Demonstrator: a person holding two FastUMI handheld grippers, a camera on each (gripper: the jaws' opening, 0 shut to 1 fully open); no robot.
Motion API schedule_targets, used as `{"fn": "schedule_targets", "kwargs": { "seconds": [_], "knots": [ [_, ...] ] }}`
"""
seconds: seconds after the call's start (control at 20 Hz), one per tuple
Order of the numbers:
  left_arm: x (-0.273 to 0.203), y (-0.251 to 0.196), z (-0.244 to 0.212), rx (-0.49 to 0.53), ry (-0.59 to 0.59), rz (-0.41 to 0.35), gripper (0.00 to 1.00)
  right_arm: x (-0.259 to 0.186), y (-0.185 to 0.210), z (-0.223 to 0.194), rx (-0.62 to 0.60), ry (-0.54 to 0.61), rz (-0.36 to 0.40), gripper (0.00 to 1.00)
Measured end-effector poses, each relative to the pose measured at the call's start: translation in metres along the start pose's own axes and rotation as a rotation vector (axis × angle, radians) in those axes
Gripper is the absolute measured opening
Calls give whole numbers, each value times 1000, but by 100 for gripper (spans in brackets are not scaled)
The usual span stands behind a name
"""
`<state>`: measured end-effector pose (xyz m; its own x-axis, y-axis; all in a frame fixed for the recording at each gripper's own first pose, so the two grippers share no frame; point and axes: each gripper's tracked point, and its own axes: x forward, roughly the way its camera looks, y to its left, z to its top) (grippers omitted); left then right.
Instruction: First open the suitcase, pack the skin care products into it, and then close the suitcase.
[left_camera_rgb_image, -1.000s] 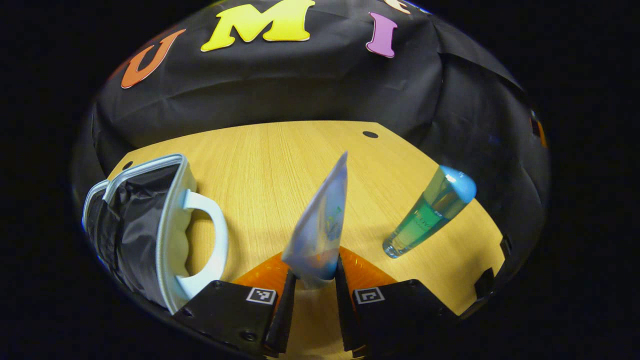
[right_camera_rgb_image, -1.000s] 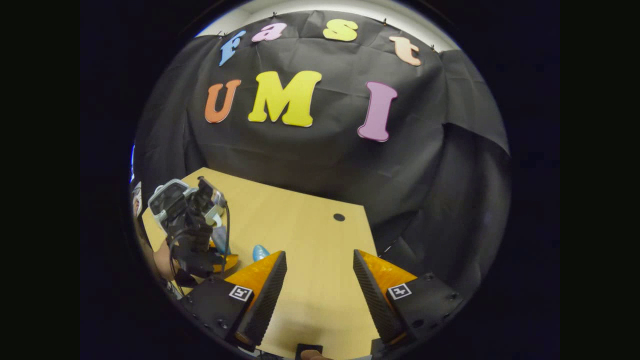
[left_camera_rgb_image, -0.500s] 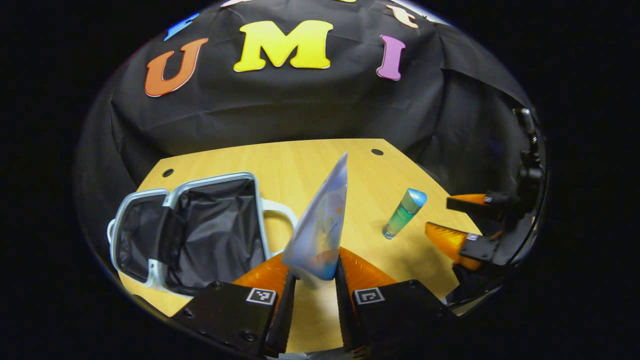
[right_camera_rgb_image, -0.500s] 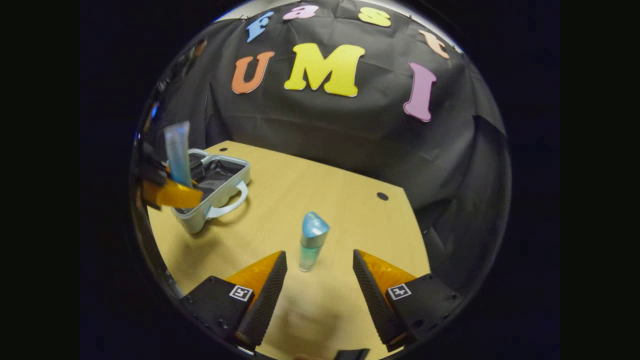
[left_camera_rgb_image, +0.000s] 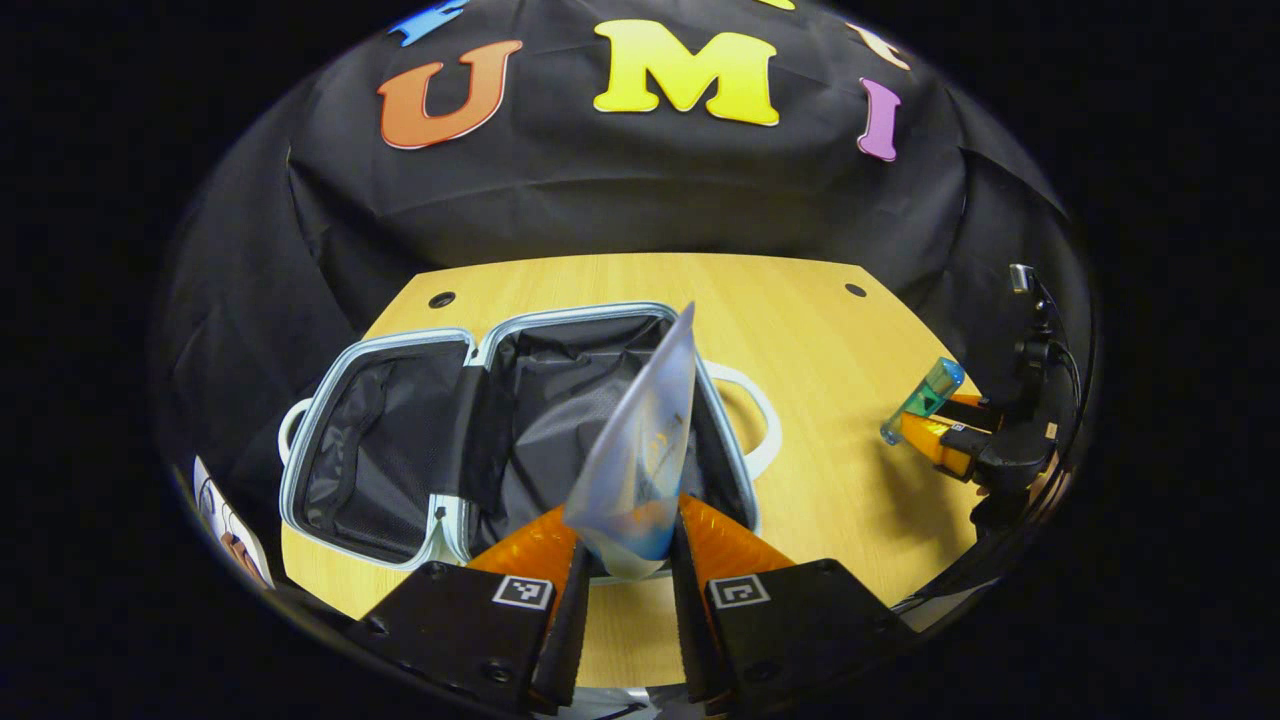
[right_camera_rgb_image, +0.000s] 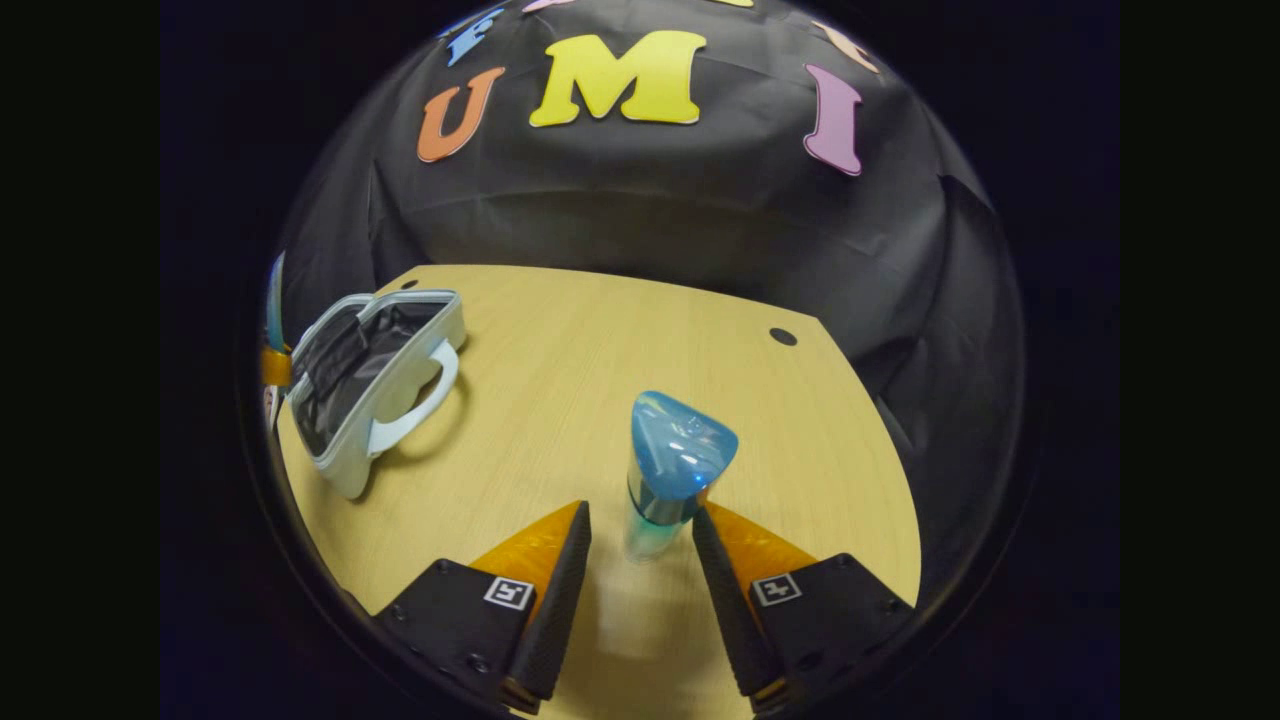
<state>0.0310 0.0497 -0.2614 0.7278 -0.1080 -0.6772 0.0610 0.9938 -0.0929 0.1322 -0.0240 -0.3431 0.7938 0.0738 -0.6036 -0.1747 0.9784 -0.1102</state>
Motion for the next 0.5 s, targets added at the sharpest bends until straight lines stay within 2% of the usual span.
{"fn": "schedule_targets", "kwargs": {
  "seconds": [0.2, 0.5],
  "knots": [
    [13, 14, -4, -9, 36, -19, 43, 10, 1, 2, -6, 6, -26, 45],
    [38, 30, -5, 24, 119, -46, 42, 8, 16, 3, 19, 14, -24, 37]
  ]
}}
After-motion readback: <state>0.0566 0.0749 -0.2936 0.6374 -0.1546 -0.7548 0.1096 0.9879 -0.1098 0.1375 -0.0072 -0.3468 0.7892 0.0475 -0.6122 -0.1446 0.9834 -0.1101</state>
